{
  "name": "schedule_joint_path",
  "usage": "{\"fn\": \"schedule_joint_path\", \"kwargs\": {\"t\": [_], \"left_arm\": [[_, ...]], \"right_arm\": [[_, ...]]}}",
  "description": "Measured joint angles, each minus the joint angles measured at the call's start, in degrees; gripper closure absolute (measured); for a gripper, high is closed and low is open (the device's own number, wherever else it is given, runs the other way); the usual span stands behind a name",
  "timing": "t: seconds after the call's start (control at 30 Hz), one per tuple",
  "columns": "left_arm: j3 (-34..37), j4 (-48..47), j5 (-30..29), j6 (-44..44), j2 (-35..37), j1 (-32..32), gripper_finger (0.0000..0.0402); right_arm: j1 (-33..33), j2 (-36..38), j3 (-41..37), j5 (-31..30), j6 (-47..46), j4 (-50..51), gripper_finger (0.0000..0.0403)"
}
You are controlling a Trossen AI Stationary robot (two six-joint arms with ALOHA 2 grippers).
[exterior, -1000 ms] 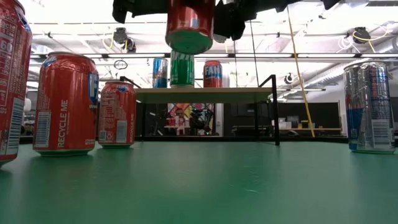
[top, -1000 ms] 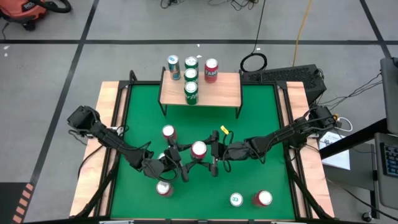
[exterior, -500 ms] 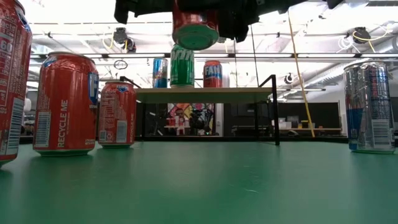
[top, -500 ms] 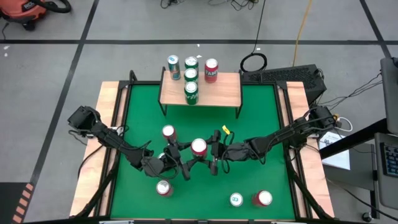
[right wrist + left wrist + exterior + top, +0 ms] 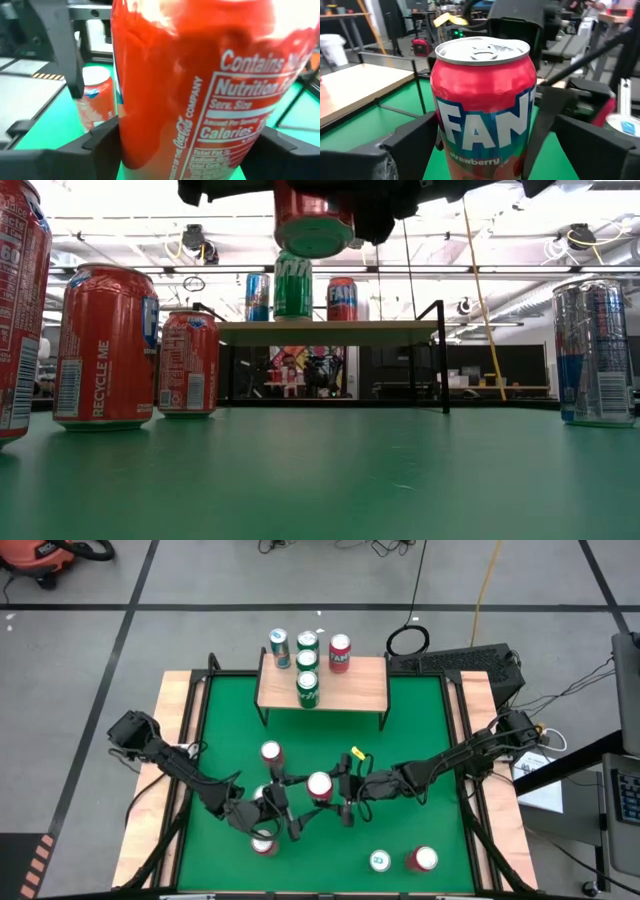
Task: Place canned beverage on shelf
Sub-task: Put the orange soda can on the shelf aligned with the other orange soda can
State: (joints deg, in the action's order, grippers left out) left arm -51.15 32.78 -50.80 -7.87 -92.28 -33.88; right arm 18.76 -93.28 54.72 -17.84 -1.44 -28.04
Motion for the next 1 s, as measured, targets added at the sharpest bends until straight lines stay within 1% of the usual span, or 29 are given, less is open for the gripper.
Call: {"fn": "schedule_joint_path", "kwargs": {"t": [0.1, 0.2, 0.33, 0.5, 0.6, 0.73, 0.87, 0.93, 1.0], "left_arm": [[-0.07, -3.21, 0.37, 0.48, 0.68, -0.5, 0.0008], [-0.07, -8.21, 0.48, -2.02, 1.9, -0.86, 0.0009], [-0.07, -15.27, 2.12, -5.47, 3.3, -1.45, 0.0009], [-0.07, -19.1, 6.22, -7.7, 3.53, -1.96, 0.0009], [-0.05, -19.77, 9.01, -9.74, 3.53, -1.9, 0.0009], [-0.05, -19.82, 10.37, -10.87, 3.53, -1.89, 0.0009], [-0.05, -19.1, 11.25, -10.9, 2.9, -1.5, 0.0009], [-0.02, -17.45, 11.27, -9.29, 2.05, -1.31, 0.0009], [0.01, -13.62, 11.34, -6.13, 1.09, -1.26, 0.0009]], "right_arm": [[0.0, 0.03, 0.0, 0.43, 3.62, 0.26, 0.0109], [-0.42, 0.03, 0.0, 1.58, 7.55, 0.39, 0.0109], [-1.65, 0.05, 0.0, 7.73, 10.27, 0.52, 0.0109], [-2.74, 0.06, 0.0, 14.69, 11.14, 0.1, 0.0109], [-2.78, 0.07, 0.0, 17.97, 11.14, -0.25, 0.0109], [-2.69, 0.11, 0.0, 21.34, 10.88, -1.32, 0.0109], [-2.69, 0.12, 0.0, 25.98, 11.98, -4.03, 0.0109], [-2.69, 0.14, 0.01, 27.11, 12.92, -5.86, 0.0109], [-2.64, 0.21, 0.02, 27.19, 14.5, -6.56, 0.0109]]}}
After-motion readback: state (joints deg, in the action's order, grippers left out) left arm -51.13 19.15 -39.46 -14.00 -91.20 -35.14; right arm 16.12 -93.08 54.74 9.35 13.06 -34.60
